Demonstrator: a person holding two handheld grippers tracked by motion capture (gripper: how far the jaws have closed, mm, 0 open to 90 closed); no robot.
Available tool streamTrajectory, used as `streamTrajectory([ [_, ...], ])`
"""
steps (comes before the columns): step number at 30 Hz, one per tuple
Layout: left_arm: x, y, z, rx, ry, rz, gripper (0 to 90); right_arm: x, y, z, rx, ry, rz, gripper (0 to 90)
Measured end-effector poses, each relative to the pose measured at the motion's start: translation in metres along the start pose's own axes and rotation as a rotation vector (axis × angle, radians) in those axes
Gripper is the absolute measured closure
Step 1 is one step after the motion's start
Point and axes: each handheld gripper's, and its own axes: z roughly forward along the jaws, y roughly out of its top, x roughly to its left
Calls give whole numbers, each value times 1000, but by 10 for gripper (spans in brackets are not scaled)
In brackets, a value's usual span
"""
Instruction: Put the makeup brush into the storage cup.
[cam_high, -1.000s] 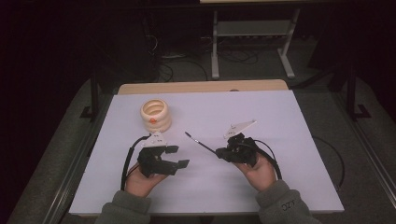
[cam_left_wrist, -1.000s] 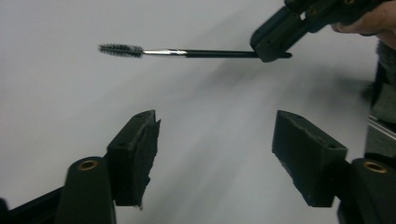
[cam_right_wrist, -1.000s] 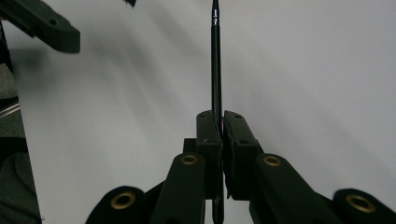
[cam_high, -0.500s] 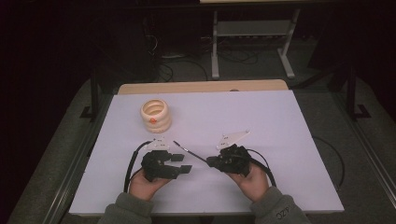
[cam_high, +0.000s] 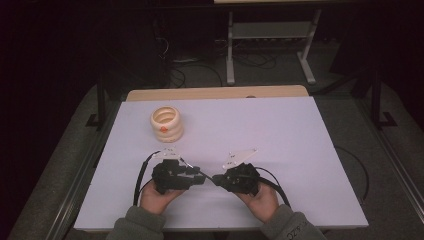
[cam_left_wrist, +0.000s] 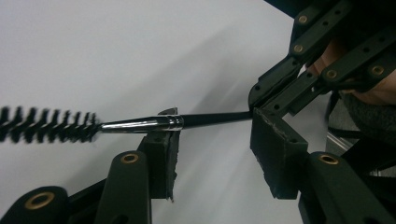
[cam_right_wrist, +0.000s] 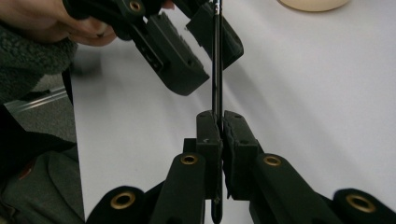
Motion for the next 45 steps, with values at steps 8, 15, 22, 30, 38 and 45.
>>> streamTrajectory([
  [8,3,-1,-1,-22,-31,-23,580,4,-1,6,33,-27,-72,850],
  [15,5,-1,-4,-40,-66,-41,688,5,-2,11,47,-31,-91,850],
  [22,3,0,-6,-66,-117,-43,816,7,-3,13,45,-24,-97,850],
  [30,-1,2,-9,-76,-115,-11,846,8,-3,13,23,-15,-112,804],
  [38,-1,3,-17,-85,-74,0,846,2,-4,9,22,4,-55,667],
  [45,-1,4,-22,-94,-40,7,846,-7,-5,3,15,5,-20,563],
])
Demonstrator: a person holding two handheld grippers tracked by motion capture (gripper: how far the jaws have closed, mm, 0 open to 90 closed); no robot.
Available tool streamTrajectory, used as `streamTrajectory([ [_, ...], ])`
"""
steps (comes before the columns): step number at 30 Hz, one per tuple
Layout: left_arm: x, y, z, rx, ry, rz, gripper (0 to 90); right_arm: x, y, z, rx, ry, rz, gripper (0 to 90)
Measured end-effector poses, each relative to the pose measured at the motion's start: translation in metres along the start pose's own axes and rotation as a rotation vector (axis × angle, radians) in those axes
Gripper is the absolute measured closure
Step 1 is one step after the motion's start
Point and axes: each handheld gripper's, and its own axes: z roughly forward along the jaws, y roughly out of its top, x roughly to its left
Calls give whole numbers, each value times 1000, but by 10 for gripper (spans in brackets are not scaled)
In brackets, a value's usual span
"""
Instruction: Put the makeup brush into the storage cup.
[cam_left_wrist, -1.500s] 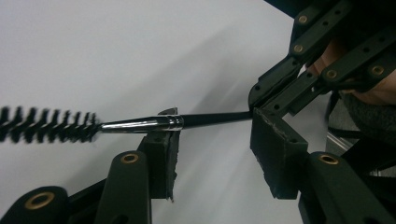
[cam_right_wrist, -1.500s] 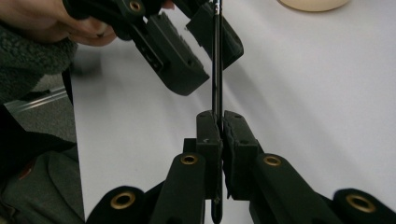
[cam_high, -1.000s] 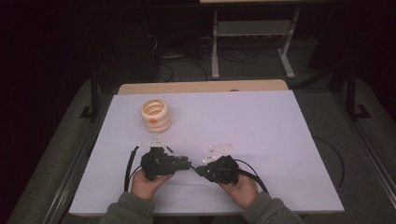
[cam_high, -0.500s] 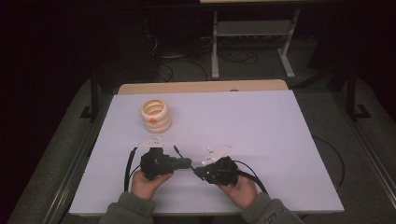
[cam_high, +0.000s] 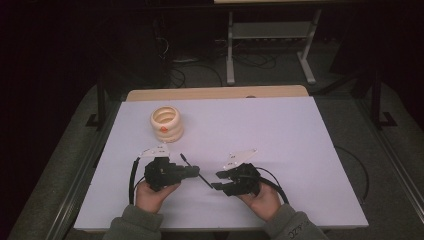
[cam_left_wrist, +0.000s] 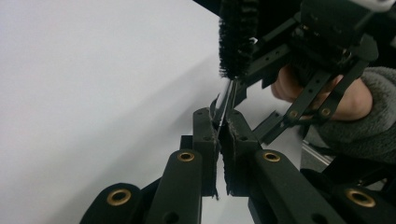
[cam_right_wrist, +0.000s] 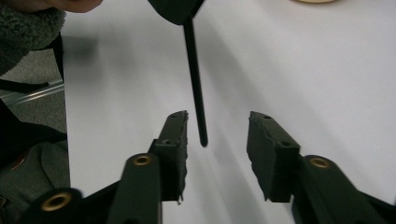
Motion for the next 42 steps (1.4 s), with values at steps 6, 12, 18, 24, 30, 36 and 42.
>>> streamTrajectory([
  [6,2,1,-3,8,28,15,847,-11,-3,-11,-7,-6,36,483],
  [12,3,1,-6,0,50,11,846,-19,-7,-19,-19,-17,59,440],
  [18,5,2,-10,8,66,19,846,-23,-10,-25,-22,-30,73,399],
  [24,6,2,-11,7,77,21,847,-28,-15,-31,-19,-42,85,380],
  [30,7,3,-12,2,87,15,846,-32,-20,-37,-22,-51,97,360],
  [36,9,4,-17,-1,102,13,847,-35,-25,-42,-17,-63,110,347],
  [42,13,6,-20,-10,107,-3,847,-38,-31,-48,-13,-80,118,335],
])
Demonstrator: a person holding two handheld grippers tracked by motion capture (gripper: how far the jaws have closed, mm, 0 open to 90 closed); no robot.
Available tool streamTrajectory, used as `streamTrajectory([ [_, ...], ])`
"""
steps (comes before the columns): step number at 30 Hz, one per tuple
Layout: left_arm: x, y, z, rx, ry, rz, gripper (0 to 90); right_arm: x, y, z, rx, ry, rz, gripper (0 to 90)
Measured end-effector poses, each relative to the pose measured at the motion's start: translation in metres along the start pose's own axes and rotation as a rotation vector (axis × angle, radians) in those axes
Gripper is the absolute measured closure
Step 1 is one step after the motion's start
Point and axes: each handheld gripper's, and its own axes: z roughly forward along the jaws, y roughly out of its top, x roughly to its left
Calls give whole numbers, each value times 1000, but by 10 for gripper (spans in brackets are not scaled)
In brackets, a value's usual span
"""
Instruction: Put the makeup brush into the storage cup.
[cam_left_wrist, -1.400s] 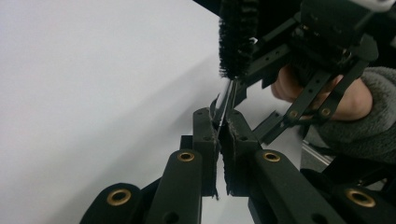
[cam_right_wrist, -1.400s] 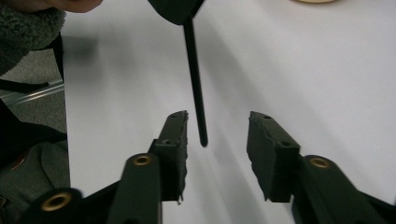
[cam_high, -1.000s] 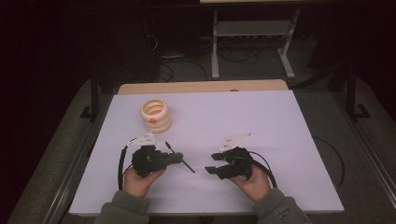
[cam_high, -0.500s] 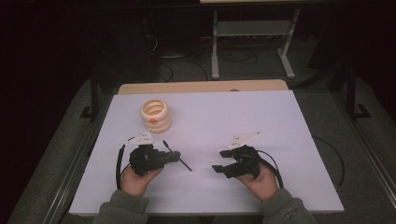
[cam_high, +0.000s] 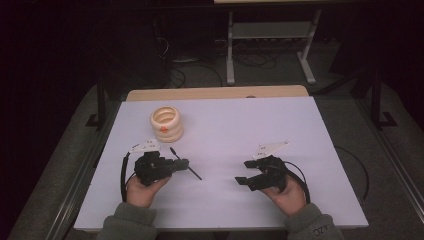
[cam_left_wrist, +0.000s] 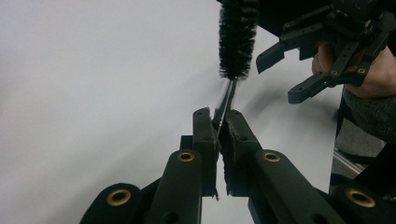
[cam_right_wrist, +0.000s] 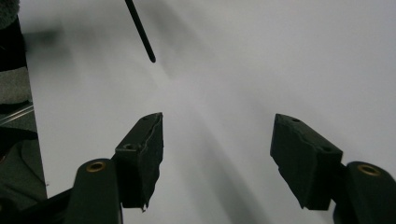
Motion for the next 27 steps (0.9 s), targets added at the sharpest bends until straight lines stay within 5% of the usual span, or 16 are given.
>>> streamTrajectory([
  [7,1,5,-2,26,35,26,846,-4,-6,-8,-2,-20,19,318],
  [27,19,28,-20,53,100,12,846,-21,-32,-38,-21,-77,75,293],
])
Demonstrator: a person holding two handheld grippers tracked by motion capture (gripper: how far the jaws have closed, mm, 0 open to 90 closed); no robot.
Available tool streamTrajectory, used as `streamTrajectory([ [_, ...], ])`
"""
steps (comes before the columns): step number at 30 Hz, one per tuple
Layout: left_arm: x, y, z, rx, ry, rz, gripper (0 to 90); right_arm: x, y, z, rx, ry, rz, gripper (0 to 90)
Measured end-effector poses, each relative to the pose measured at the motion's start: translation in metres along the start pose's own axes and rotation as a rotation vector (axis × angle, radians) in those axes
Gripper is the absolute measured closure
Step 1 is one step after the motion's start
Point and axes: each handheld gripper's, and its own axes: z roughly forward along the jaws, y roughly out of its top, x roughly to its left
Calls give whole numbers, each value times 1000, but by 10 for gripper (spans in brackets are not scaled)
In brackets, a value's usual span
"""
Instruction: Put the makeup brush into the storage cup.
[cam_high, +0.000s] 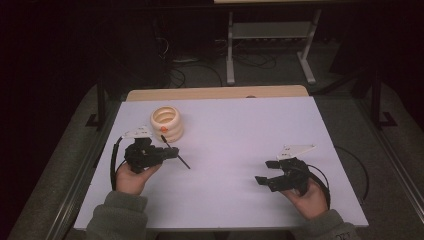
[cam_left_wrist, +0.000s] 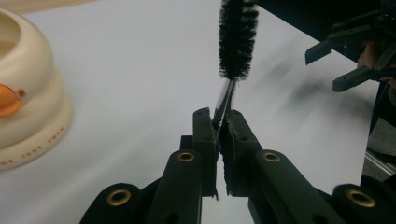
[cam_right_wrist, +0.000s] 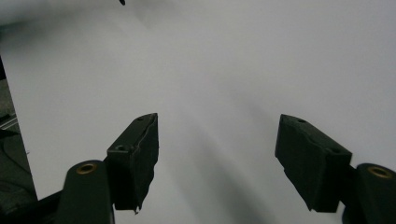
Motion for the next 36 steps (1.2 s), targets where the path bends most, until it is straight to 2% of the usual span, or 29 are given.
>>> streamTrajectory([
  [1,1,3,-1,6,4,5,847,0,0,-1,9,0,19,292],
  [4,3,9,-4,5,15,8,846,-2,-2,-2,-1,-3,9,291],
  [8,6,17,-7,10,29,13,846,-2,-2,-3,3,-2,26,290],
  [17,18,28,-14,29,57,1,846,-3,-2,-3,-1,-10,24,285],
  [23,26,41,-21,23,68,-5,846,-3,-2,-3,-4,-14,25,284],
  [36,34,70,-25,33,101,6,846,-4,-1,-4,-9,-17,23,278],
])
